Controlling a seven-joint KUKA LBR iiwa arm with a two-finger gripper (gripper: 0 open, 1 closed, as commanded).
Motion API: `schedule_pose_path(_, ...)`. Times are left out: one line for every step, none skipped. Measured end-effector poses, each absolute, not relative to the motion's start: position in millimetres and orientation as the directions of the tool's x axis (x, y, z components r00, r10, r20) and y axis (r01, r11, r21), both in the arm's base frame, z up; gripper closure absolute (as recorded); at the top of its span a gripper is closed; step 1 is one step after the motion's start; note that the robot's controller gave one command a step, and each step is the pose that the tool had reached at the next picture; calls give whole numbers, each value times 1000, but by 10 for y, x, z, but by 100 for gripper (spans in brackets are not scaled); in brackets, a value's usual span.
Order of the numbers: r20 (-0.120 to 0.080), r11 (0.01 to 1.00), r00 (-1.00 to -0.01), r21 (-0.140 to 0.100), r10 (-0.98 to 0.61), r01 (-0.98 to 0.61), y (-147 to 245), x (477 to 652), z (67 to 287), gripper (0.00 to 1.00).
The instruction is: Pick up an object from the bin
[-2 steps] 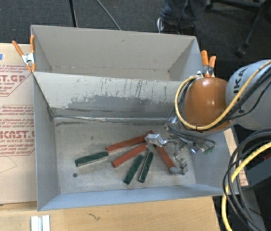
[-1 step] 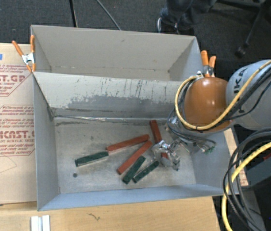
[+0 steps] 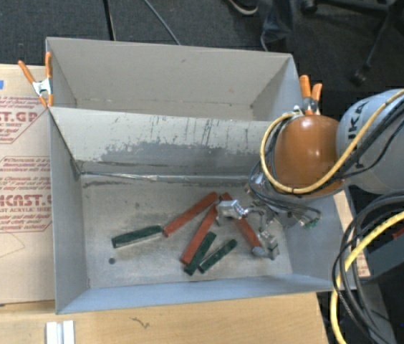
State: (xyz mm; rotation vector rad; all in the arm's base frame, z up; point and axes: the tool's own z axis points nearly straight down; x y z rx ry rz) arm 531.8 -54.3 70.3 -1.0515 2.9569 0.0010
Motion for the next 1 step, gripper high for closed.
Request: schedule_pose_path(-2,775,-775,1,-631,-631,-544,5312,697,100)
